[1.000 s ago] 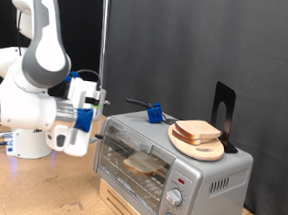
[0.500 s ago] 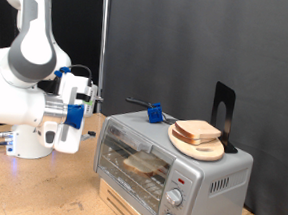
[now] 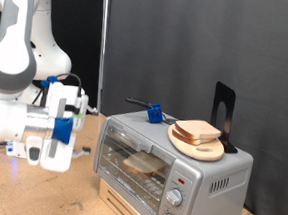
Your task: Make a piece of toast with the oven
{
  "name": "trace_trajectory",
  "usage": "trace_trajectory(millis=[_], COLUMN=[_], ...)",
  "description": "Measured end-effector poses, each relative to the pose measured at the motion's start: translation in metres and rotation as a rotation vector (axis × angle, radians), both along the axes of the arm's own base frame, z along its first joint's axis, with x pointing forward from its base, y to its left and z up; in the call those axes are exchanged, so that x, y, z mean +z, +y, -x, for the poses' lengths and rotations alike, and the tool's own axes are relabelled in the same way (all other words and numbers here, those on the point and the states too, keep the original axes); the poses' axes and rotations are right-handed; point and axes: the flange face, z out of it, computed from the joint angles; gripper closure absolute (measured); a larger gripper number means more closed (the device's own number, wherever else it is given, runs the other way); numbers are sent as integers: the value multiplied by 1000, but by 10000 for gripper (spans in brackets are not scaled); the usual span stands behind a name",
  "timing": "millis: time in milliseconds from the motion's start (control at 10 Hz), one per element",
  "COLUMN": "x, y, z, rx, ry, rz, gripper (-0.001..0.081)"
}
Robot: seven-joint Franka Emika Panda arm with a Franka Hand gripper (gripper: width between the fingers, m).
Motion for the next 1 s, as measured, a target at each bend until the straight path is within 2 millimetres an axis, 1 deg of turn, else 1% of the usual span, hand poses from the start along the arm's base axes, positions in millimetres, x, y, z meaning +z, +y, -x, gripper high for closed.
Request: trace_trajectory(millis=[100,300,400,600,700,900,1000], x=[-6,-4,-1,4,4,-1,-6], y=[-3,0,-1,-13,-22,-43,-48], z=[-8,-5,-3,-7,-13,-33,-43], rx=[-34,2,26,63,88,159,201], ry=[3,-14,-70,-259,-374,-575,-640], rz=[-2,-25,-45,-58,-43,60,96], gripper=[124,124,124,124,124,124,124])
